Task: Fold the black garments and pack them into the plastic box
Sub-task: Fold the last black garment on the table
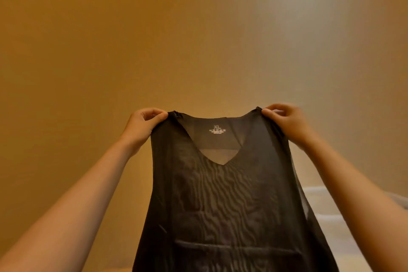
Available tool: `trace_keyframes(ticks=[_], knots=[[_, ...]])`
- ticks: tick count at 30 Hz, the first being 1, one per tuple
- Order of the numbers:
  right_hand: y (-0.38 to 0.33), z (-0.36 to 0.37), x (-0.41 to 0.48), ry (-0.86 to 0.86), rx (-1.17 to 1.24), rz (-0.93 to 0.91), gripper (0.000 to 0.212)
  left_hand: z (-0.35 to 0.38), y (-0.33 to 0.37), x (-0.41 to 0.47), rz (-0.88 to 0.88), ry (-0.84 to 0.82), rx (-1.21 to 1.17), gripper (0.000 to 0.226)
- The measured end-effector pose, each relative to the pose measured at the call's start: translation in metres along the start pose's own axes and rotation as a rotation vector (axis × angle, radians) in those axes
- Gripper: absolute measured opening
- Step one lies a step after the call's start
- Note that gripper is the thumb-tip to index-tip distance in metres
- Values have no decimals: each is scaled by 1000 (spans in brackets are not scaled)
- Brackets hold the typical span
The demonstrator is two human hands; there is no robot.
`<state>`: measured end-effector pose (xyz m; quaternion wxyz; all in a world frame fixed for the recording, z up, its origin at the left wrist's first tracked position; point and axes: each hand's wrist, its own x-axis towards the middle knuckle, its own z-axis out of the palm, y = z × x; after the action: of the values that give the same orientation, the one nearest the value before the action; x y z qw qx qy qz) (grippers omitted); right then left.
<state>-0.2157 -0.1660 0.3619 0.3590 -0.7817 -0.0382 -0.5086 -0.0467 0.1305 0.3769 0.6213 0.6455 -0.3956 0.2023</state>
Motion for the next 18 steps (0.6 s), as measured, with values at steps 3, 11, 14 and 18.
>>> trace_keyframes(ticks=[3, 11, 14, 18], knots=[[64, 37, 8, -70, -25, 103, 14, 18, -68, 11, -106, -12, 34, 14], [224, 121, 27, -129, -213, 295, 18, 53, -229, 43, -284, -106, 263, 17], [256, 144, 38, -50, -275, 243, 20, 69, -261, 59, -279, -67, 289, 18], [287, 165, 45, -32, -345, 210, 19, 89, -298, 68, -280, -41, 301, 15]])
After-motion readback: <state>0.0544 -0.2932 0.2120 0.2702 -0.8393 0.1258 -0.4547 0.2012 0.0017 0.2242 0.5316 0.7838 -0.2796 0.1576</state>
